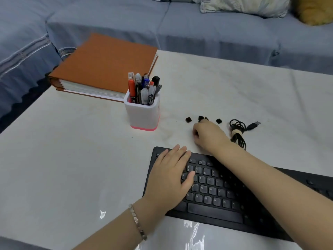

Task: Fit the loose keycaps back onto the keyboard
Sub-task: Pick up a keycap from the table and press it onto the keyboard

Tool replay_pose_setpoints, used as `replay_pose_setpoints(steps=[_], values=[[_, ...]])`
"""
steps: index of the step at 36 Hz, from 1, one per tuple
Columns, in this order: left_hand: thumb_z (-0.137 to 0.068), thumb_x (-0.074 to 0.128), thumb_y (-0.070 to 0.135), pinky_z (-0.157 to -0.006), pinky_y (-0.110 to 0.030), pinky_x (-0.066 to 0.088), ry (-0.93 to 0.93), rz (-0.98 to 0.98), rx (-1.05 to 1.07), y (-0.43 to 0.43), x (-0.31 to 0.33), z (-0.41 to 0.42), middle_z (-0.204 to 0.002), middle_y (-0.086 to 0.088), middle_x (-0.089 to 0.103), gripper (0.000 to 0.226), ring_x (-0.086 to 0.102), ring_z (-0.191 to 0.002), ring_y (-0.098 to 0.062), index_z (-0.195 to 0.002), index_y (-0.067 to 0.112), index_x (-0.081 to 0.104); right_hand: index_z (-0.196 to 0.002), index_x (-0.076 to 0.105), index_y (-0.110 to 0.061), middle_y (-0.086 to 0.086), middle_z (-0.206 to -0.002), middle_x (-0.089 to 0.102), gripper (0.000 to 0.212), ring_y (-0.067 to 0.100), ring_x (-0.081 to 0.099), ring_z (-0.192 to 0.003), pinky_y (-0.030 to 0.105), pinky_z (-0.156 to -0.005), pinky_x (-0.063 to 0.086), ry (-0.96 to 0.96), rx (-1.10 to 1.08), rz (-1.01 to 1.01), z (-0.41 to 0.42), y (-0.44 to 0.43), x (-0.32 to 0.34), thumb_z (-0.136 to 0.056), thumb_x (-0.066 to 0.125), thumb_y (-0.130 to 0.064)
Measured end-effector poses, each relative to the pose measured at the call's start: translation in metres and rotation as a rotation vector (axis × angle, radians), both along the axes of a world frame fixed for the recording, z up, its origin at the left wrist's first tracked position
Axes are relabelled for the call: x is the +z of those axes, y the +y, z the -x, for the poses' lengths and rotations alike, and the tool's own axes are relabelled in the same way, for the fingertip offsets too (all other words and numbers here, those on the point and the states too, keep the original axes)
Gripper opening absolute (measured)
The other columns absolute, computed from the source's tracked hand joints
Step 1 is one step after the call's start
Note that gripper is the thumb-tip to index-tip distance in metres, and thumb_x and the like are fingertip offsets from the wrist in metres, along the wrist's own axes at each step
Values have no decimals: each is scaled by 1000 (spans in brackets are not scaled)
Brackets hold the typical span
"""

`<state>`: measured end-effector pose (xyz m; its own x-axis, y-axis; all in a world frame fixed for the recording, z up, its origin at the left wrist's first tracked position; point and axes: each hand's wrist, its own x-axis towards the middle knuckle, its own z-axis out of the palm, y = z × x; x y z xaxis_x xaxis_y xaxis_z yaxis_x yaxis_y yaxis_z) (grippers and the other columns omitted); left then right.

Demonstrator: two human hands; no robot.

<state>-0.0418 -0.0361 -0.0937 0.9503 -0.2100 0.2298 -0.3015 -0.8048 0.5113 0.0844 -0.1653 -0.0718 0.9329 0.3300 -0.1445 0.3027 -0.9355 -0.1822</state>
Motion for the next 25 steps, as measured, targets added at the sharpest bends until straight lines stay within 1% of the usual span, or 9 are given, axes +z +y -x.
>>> replay_pose_setpoints(steps=[4,8,10,13,15,17,19,22,25], values=[[-82,45,35,-107,-27,20,-1,9,3,0,-1,0,-124,-2,60,45,42,-123,-14,-118,12,59,-96,63,-4,17,-107,57,21,34,56,-96,25,-67,39,36,-32,71,8,-21,6,-78,51,-3],[-82,45,37,-106,-27,20,0,1,3,0,0,-1,-125,-1,59,46,39,-123,-12,-119,13,58,-91,60,-9,10,-100,58,17,27,55,-93,15,-48,14,22,-63,37,21,-36,11,-75,55,-8],[-82,44,37,-106,-26,18,27,-23,-3,0,2,-1,-125,-1,59,47,41,-123,-14,-119,13,58,-86,61,-9,9,-91,61,14,25,54,-85,14,-49,19,14,-94,-59,25,-41,9,-72,59,-9],[-85,47,35,-107,-19,12,52,10,-3,0,8,-3,-130,3,55,43,40,-127,-12,-122,15,56,-70,63,-15,3,-71,62,7,16,55,-66,17,-59,35,58,-287,-423,27,-46,10,-67,64,-8],[-87,56,27,-106,-12,13,103,130,27,0,16,-5,-129,14,50,38,37,-128,-5,-124,21,54,-65,62,-15,6,-70,64,14,8,56,-55,15,-62,47,194,-457,-797,34,-45,22,-71,64,-3],[-84,63,20,-93,-3,26,153,309,62,-3,30,-7,-116,22,52,38,45,-111,8,-119,30,55,-73,63,-11,10,-73,64,17,4,56,-48,13,-52,50,450,-587,-1238,47,-45,38,-80,56,4],[-79,68,14,-73,-2,36,186,489,56,-11,48,-10,-102,18,59,38,53,-89,8,-110,36,58,-81,60,-5,7,-70,67,16,4,55,-47,11,-47,48,669,-658,-1548,64,-45,52,-85,48,5],[-75,72,7,-56,-12,38,215,669,-10,-26,69,-12,-95,12,63,40,54,-63,5,-101,36,63,-87,58,-2,6,-66,69,15,6,55,-47,12,-43,47,813,-681,-1704,88,-53,64,-86,45,6],[-72,73,3,-53,-17,40,228,751,-59,-38,78,-13,-90,11,64,39,54,-59,2,-93,35,67,-86,58,-1,10,-69,68,16,7,54,-45,13,-41,46,839,-712,-1722,103,-62,69,-86,44,8]])
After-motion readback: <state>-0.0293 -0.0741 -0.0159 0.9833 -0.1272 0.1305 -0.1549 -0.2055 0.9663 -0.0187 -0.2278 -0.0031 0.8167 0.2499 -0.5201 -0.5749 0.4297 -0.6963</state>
